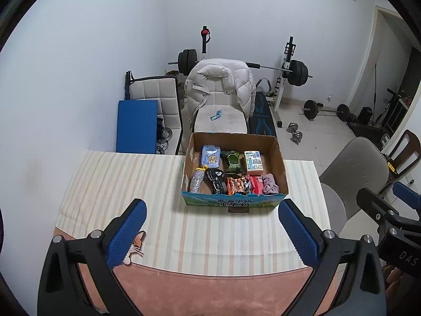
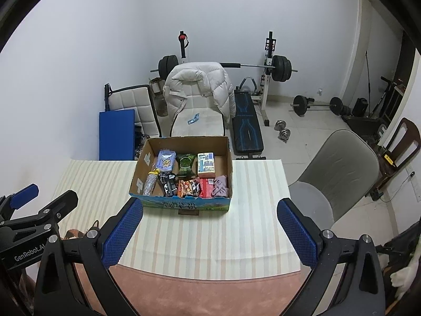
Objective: Organize soft objects
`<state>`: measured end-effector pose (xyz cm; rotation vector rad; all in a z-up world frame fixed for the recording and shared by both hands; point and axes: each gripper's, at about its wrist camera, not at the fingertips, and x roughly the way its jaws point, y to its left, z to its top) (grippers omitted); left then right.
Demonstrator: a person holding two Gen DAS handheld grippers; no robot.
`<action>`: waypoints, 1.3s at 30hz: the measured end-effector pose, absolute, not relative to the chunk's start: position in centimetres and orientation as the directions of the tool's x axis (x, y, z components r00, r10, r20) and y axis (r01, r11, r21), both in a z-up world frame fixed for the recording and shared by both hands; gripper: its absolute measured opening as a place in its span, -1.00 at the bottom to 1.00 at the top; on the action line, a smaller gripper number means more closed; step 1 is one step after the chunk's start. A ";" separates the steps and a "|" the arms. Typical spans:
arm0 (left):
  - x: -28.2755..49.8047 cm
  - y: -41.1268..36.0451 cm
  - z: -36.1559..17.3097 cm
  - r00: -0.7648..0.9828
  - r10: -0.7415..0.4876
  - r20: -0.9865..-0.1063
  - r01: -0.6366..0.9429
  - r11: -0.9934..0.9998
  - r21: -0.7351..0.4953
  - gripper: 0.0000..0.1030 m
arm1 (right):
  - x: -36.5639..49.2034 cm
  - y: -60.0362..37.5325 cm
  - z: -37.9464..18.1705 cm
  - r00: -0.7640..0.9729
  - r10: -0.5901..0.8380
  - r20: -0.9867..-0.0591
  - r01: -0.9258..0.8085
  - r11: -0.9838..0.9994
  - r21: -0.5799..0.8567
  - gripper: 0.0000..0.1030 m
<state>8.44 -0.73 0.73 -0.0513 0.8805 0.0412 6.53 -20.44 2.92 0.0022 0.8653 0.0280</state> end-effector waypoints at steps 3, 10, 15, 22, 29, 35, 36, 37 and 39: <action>8.3 -0.9 0.9 0.639 0.016 -0.769 -0.057 0.998 -0.027 0.99 | 6.4 -20.5 3.1 0.651 0.020 -0.759 -0.021 1.000 0.008 1.00; 8.3 -0.9 0.9 0.639 0.012 -0.769 -0.055 0.998 -0.030 0.99 | 6.4 -20.4 3.1 0.652 0.016 -0.758 -0.018 1.000 0.006 1.00; 8.1 -1.0 1.0 0.640 0.015 -0.768 -0.057 0.998 -0.028 0.99 | 6.4 -20.4 3.2 0.652 0.016 -0.758 -0.018 1.000 0.007 1.00; 8.0 -1.3 1.4 0.644 0.011 -0.765 -0.057 0.998 -0.034 0.99 | 6.1 -20.2 3.2 0.645 0.022 -0.764 -0.013 1.000 0.017 1.00; 8.0 -1.3 1.5 0.641 0.008 -0.767 -0.056 0.998 -0.036 0.99 | 6.0 -20.2 3.1 0.648 0.016 -0.761 -0.007 1.000 0.015 1.00; 8.1 -1.2 1.6 0.644 0.013 -0.765 -0.060 0.998 -0.034 0.99 | 6.0 -20.3 3.2 0.653 0.010 -0.758 -0.002 1.000 0.012 1.00; 8.2 -1.1 1.5 0.643 0.013 -0.766 -0.058 0.998 -0.032 0.99 | 6.0 -20.3 3.2 0.653 0.008 -0.757 0.000 1.000 0.011 1.00; 8.2 -1.2 1.6 0.641 0.013 -0.767 -0.057 0.998 -0.031 0.99 | 6.0 -20.3 3.2 0.653 0.006 -0.757 0.001 1.000 0.009 1.00; 8.1 -1.2 1.6 0.641 0.011 -0.767 -0.059 0.998 -0.035 0.99 | 5.9 -20.4 3.3 0.653 0.005 -0.757 0.002 1.000 0.009 1.00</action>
